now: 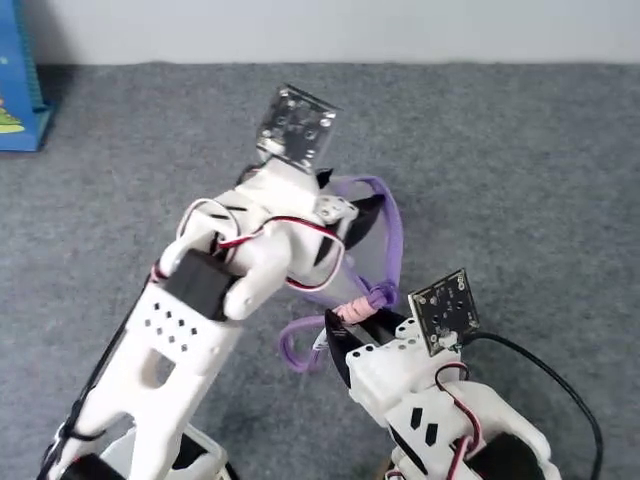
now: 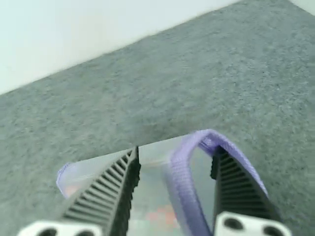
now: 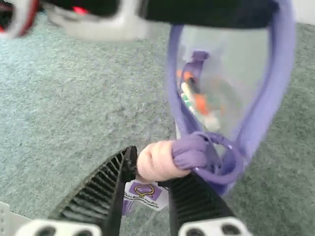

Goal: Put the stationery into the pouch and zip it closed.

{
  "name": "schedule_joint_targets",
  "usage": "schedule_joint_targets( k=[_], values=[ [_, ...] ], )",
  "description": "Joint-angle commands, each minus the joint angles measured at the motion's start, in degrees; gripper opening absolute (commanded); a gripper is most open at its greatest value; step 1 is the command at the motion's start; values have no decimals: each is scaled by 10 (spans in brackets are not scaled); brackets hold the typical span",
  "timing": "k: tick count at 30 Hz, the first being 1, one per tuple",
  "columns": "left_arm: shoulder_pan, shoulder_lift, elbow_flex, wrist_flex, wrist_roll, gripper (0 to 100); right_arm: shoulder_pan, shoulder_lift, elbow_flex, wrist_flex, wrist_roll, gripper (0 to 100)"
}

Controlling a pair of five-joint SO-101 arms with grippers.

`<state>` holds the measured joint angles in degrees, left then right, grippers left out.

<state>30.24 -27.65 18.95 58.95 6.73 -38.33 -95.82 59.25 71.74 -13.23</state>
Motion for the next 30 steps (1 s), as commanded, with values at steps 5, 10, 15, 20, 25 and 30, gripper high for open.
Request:
schedule_joint_targets(
  k=[5, 10, 15, 20, 25, 30],
  values=[
    [53, 31, 2, 4, -4, 229, 6, -6, -6, 2, 2, 8],
    [54, 31, 1, 20, -4, 288, 26, -6, -6, 2, 2, 8],
    [57, 6, -19, 57, -4, 297, 38, -6, -6, 2, 2, 8],
    [62, -62, -19, 65, 0, 297, 40, -6, -6, 2, 2, 8],
    [47, -146, -19, 66, 0, 297, 43, -6, -6, 2, 2, 8],
    [14, -221, -20, 90, -2, 297, 43, -6, -6, 2, 2, 8]
  ],
)
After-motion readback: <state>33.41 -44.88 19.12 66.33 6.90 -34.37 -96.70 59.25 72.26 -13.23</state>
